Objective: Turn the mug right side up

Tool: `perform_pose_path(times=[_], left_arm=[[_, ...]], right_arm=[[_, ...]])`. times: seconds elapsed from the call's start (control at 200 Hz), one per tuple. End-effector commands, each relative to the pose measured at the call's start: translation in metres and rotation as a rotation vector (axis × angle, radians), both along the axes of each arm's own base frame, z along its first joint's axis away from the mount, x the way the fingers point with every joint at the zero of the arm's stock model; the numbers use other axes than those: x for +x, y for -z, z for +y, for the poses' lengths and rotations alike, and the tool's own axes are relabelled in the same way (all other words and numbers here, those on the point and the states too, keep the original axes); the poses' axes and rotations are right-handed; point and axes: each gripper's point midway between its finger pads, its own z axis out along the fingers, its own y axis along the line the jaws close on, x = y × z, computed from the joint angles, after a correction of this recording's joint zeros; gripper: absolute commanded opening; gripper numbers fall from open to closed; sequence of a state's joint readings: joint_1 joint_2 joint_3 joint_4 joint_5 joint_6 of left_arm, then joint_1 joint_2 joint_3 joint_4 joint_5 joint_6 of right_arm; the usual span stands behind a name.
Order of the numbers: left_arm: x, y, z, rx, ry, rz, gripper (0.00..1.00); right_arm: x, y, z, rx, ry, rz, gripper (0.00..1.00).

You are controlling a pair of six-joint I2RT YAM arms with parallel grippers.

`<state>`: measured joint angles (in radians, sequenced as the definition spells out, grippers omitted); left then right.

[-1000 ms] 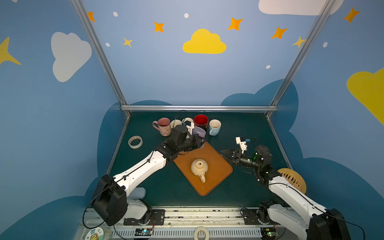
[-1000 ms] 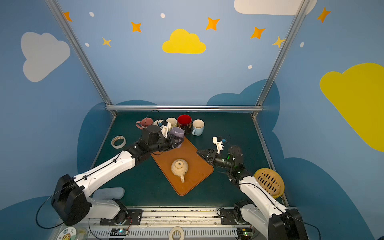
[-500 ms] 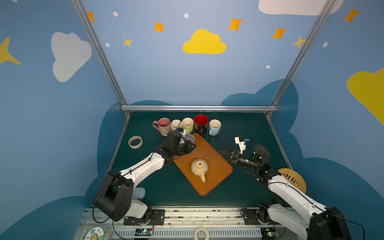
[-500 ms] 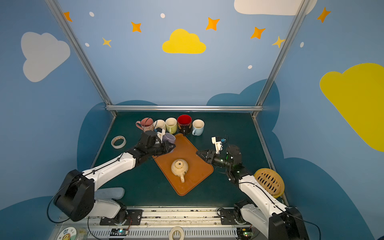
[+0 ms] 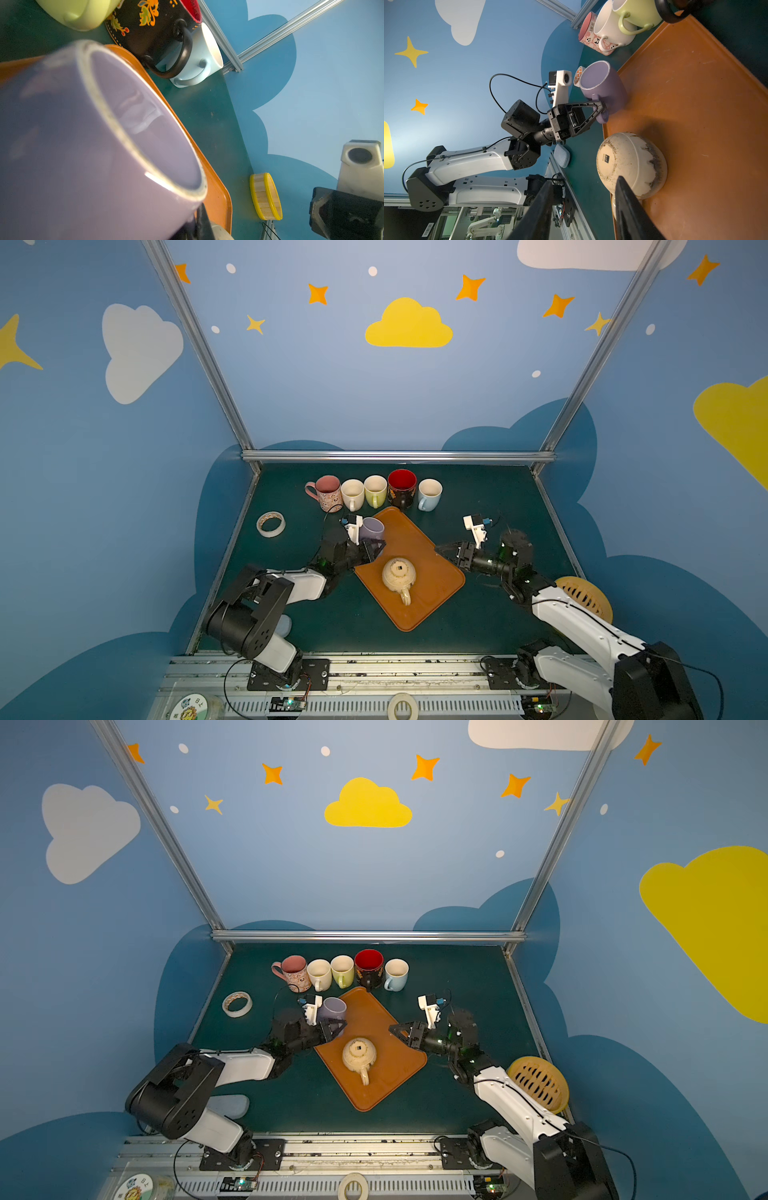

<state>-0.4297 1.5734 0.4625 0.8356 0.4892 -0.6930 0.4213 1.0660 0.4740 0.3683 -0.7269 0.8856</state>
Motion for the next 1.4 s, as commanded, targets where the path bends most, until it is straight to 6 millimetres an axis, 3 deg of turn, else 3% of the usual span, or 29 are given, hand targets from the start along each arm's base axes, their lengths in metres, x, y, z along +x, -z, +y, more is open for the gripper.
perform_pose_path(times=[0.0,0.23,0.29,0.371,0.416,0.701,0.896,1.061,1.167,1.242,1.392], left_arm=[[0.005,-0.029,-0.004,-0.08,0.013,-0.163,0.04],[-0.003,0.005,0.007,-0.069,-0.018,-0.094,0.08],[-0.006,0.01,0.008,-0.066,-0.017,-0.075,0.19],[-0.01,0.014,0.01,-0.055,-0.012,-0.057,0.44],[-0.013,0.017,0.012,-0.042,-0.013,-0.05,0.5],[-0.025,0.022,0.041,0.098,-0.12,0.002,0.56],[-0.031,0.0,0.083,0.217,-0.305,-0.006,0.59],[-0.034,-0.025,0.129,0.354,-0.506,0.051,0.54],[-0.029,-0.041,0.139,0.415,-0.523,0.14,0.24],[-0.019,-0.053,0.133,0.504,-0.457,0.217,0.15],[0.004,-0.073,0.088,0.64,-0.172,0.331,0.07]], right_arm=[[0.003,-0.021,0.007,0.023,-0.028,-0.073,0.43],[0.002,-0.023,0.009,0.018,-0.04,-0.087,0.44],[0.002,-0.025,0.008,0.015,-0.04,-0.091,0.45],[0.0,-0.026,0.008,0.013,-0.043,-0.097,0.47],[0.0,-0.027,0.008,0.011,-0.041,-0.101,0.47],[-0.001,-0.03,0.007,-0.003,-0.042,-0.112,0.48],[0.01,-0.019,0.002,-0.172,0.009,-0.105,0.45],[0.02,-0.008,0.009,-0.331,-0.013,-0.095,0.43],[0.027,-0.009,0.013,-0.371,-0.016,-0.103,0.36],[0.03,-0.011,0.014,-0.381,-0.009,-0.116,0.33],[0.028,-0.014,0.009,-0.398,0.01,-0.131,0.32]])
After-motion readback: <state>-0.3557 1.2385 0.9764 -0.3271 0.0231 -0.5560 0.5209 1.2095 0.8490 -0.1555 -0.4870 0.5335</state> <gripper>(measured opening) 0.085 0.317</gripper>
